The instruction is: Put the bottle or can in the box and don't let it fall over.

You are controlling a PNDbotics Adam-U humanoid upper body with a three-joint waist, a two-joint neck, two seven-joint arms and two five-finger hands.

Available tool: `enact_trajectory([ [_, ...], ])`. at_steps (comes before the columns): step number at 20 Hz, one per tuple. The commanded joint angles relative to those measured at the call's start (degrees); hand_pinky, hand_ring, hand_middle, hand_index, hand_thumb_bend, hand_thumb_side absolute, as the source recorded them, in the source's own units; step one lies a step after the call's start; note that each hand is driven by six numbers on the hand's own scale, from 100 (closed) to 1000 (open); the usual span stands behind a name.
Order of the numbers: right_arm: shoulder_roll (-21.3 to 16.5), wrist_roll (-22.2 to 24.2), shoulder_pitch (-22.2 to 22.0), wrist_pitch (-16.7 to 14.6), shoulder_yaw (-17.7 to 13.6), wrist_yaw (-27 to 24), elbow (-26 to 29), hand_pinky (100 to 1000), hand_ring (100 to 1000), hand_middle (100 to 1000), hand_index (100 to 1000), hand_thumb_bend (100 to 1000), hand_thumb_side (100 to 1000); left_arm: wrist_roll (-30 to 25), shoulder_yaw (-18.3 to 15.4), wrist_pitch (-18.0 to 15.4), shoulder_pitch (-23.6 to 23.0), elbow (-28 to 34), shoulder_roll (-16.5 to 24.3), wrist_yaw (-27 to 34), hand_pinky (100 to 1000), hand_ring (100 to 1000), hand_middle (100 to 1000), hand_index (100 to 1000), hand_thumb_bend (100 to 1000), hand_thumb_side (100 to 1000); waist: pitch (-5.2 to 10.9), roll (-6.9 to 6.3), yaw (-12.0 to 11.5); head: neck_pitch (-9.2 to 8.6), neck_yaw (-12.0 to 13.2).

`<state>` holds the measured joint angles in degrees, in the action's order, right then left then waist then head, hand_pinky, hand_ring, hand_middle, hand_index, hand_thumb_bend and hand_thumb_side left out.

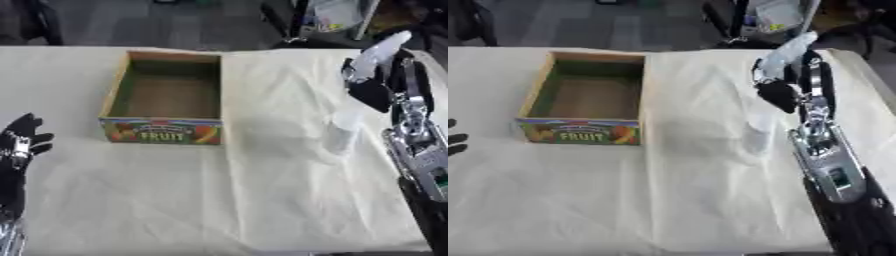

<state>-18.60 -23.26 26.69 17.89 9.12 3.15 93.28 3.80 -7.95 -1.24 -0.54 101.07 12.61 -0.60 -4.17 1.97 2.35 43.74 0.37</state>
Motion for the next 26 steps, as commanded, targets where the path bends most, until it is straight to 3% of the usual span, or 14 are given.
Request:
enact_trajectory([
  [1,-3.1,1.0,2.2,-0.1,0.3,-0.9,1.8,649,453,376,623,198,100,-0.2,0.1,0.0,0.3,1.1,0.8,0.0,765,738,799,889,393,818,0.48,-0.08,-0.1,0.38,-0.2],
  [8,-7.0,3.3,8.3,0.4,1.6,-2.7,3.0,650,458,376,619,221,100,-0.5,0.4,-0.1,0.9,1.3,0.8,0.1,764,738,799,888,389,819,0.16,-0.19,-1.2,-0.34,-0.9],
  [15,-9.1,8.2,17.0,-0.9,4.1,-5.7,1.3,648,457,374,616,208,100,-1.2,1.3,-0.1,2.9,1.7,0.5,0.5,764,738,798,886,386,817,-0.83,-0.71,-4.4,-2.6,-3.5],
  [21,-7.1,10.8,23.4,-3.2,5.9,-10.2,-3.8,644,445,369,611,201,100,-2.1,2.2,-0.2,5.2,2.1,0.3,1.0,763,737,798,886,386,813,-1.72,-1.02,-8.4,-4.8,-7.3],
  [26,-3.7,13.3,28.6,-6.2,7.2,-8.7,-10.6,648,451,372,616,192,100,-2.9,3.0,-0.2,6.9,2.2,0.1,1.5,763,737,797,886,387,812,-2.49,-1.16,-12.2,-6.44,-10.4],
])
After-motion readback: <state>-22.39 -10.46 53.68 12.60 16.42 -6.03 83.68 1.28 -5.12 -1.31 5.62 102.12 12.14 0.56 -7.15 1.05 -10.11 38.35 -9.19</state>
